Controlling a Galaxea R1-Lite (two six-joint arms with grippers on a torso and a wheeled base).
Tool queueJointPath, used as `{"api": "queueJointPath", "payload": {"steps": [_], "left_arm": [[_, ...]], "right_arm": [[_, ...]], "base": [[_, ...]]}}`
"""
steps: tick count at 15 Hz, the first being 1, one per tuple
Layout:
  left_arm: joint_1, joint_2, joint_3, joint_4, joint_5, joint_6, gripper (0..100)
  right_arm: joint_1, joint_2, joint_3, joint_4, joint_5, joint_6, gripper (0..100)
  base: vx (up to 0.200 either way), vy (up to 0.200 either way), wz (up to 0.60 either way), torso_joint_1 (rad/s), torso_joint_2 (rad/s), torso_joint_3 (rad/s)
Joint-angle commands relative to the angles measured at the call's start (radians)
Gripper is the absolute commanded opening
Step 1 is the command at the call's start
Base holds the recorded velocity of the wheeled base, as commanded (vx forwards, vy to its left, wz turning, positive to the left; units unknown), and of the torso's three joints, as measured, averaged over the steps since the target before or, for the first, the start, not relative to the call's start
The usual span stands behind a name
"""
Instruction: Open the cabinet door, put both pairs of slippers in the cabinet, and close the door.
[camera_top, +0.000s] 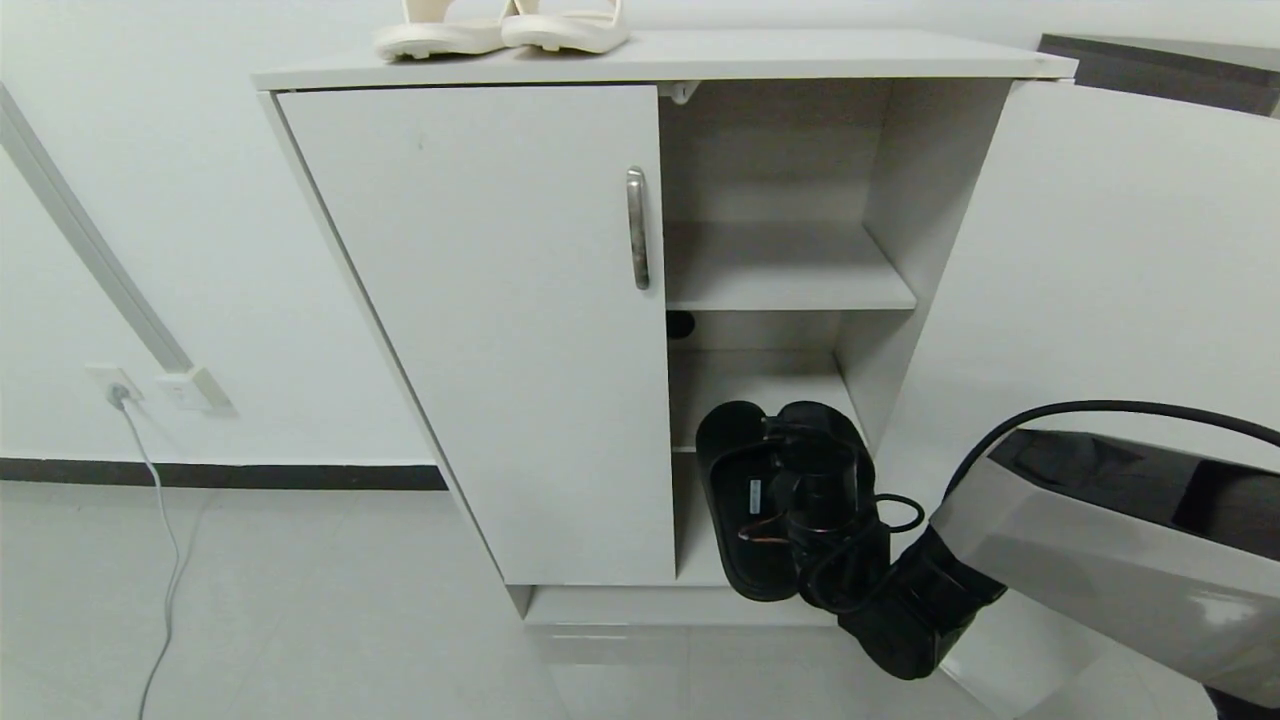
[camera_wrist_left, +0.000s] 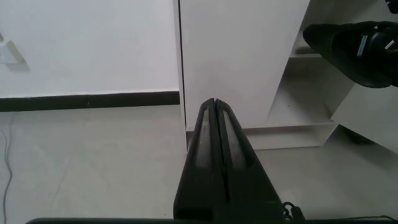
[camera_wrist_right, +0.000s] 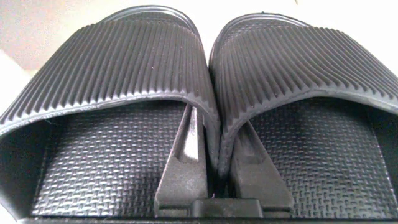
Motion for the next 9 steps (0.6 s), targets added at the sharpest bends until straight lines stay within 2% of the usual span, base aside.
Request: {"api": "queueJointPath", "payload": {"steps": [1,4,9], "left_arm": [[0.000,0.002,0.000,0.000,0.000,0.000,0],[-0.001,0.002,0.000,0.000,0.000,0.000,0],[0.000,0.002,0.000,0.000,0.002,-0.005,0]], "right_arm": [[-0.001,0.021,-0.015,-0.001,0.000,0.000,0],[-0.006,0.064,-0.041,-0.020,-0.003,0.000,0],[-0.027,0.101,-0.060,-0.069,0.000,-0.012,0]], "base": [[0.000,0.000,0.00,0.007,0.00,-0.207],[0.000,0.000,0.00,0.004,0.00,-0.136],[0.000,0.000,0.00,0.000,0.00,0.000]]}}
